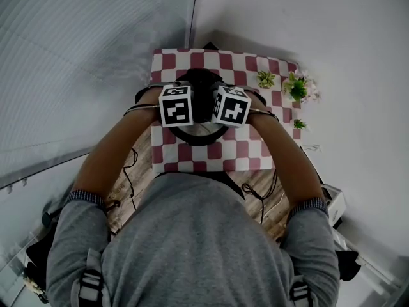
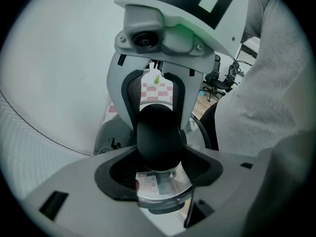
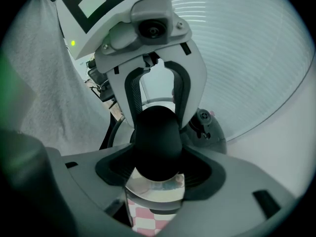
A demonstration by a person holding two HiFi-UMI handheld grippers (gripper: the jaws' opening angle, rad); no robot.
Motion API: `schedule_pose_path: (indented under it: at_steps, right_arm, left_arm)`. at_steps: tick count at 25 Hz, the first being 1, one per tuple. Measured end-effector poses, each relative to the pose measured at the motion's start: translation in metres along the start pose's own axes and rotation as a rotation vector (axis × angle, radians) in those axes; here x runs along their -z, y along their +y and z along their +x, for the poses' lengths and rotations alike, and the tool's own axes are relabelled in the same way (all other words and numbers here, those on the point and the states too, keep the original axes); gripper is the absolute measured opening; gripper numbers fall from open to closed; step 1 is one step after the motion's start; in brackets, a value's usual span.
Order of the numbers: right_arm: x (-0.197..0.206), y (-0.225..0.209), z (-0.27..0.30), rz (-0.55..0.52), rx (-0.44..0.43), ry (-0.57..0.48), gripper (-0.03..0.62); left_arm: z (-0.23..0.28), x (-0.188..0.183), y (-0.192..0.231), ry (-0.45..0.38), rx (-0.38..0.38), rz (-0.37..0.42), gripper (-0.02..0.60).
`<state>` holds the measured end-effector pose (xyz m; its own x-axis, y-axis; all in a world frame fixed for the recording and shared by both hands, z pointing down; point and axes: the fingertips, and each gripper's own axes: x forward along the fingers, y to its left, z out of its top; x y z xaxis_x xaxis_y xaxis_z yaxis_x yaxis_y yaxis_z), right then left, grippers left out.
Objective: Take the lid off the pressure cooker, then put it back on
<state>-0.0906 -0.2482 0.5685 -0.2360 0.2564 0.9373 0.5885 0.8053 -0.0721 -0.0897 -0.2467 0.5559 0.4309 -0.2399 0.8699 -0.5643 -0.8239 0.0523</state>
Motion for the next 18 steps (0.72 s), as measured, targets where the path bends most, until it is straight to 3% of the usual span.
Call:
schedule_pose_path:
  at_steps: [9,18]
  right_arm:
    - [0.0015,0.0002,-0.0002,0.014,-0.004,0.015,0.293]
    - [0.0001,0.0003,-0.001,0.148,0.027,0.01,0.293]
  left_arm:
    - [0.0004,-0.001,-0.0001,-0.01,0.01,0.011,0.296]
    - [0.0012,0.0006,0.0002,0.032,0.067,0.093,0.296]
